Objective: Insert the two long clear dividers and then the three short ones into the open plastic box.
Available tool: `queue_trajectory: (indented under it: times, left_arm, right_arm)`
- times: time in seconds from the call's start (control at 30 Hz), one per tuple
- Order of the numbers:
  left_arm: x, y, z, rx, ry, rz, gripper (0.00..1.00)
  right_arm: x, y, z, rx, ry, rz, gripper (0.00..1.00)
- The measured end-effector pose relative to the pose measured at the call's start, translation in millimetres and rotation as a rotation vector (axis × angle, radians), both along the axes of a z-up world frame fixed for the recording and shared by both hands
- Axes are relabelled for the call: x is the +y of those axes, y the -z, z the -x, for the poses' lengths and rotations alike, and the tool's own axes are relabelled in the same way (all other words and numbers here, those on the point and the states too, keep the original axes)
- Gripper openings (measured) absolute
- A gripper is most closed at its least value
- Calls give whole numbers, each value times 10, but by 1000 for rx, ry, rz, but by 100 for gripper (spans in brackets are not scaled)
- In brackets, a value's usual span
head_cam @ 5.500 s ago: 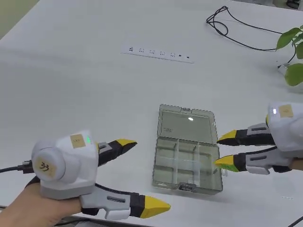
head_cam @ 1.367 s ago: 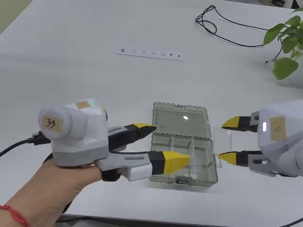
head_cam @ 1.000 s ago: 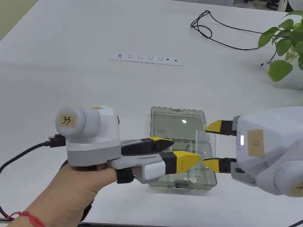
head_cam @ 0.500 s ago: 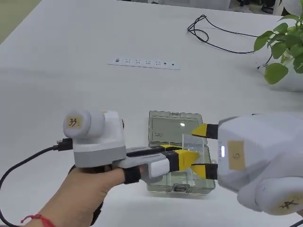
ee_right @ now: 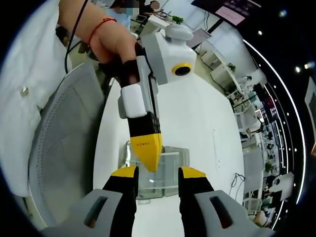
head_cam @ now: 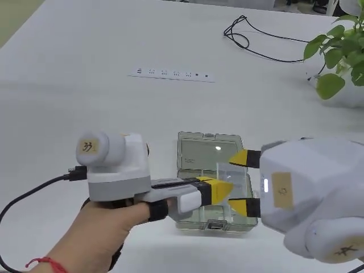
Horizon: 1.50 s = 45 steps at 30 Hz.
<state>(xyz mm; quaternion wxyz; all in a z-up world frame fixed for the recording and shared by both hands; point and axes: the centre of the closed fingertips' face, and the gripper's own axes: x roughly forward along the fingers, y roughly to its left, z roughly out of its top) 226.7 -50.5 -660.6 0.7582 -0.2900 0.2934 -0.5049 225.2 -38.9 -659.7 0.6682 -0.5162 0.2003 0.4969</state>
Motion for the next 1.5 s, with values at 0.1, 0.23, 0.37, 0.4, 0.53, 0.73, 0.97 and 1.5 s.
queue_trajectory:
  times: [0.1, 0.23, 0.37, 0.4, 0.53, 0.73, 0.97, 1.5]
  left_arm:
    - [0, 7, -5, 9, -8, 5, 0]
    - [6, 11, -31, 11, -24, 7, 0]
    - [25, 5, -22, 0, -21, 4, 0]
    - [38, 14, -20, -24, -15, -14, 0]
    - [56, 11, 30, -133, 34, -51, 0]
    - [46, 22, 229, -365, 175, -139, 0]
    - [31, -14, 375, -461, 244, -140, 0]
    - [46, -88, 432, -535, 258, -118, 0]
  right_arm:
    - [-4, 1, -3, 2, 1, -3, 33]
    - [3, -6, -17, -1, 1, -9, 33]
    - [34, -76, -24, 28, 13, -62, 34]
    - [42, -96, -21, 43, 16, -85, 34]
    - [47, -215, -26, 142, 41, -200, 34]
    - [-3, -338, 56, 353, -11, -300, 28]
    - [6, -291, 288, 595, -96, -316, 20]
    - [111, -161, 485, 736, -227, -224, 5]
